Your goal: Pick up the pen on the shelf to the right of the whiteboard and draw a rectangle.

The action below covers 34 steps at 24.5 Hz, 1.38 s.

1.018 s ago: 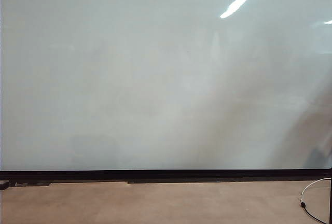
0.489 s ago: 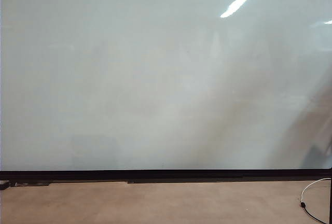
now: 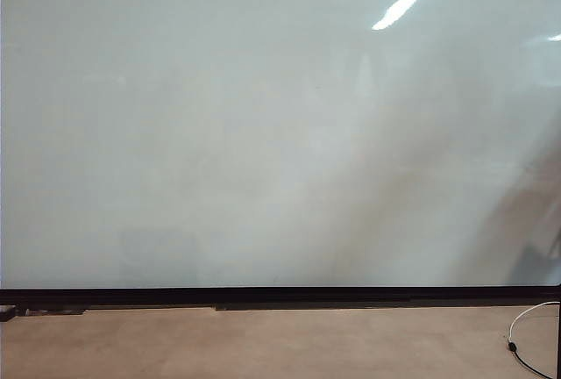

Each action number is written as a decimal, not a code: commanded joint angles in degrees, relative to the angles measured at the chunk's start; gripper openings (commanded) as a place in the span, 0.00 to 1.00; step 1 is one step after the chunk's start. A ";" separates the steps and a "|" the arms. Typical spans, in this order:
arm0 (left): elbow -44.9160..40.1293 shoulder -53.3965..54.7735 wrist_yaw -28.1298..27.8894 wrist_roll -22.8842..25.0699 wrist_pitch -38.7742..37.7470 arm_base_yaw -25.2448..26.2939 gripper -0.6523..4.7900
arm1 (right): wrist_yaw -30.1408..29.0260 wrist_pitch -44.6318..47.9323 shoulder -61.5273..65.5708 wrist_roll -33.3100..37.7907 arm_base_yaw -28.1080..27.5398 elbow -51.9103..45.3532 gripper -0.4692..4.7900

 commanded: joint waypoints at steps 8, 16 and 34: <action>0.17 0.02 0.02 0.26 0.37 -0.02 0.11 | 0.24 0.92 1.68 0.42 0.63 0.70 0.47; 0.17 0.02 0.00 0.26 0.35 0.00 0.11 | 0.26 1.62 1.68 0.48 0.63 0.70 0.46; 0.17 0.02 0.02 0.26 0.35 0.00 0.11 | 1.22 3.08 1.68 0.90 0.59 0.70 0.46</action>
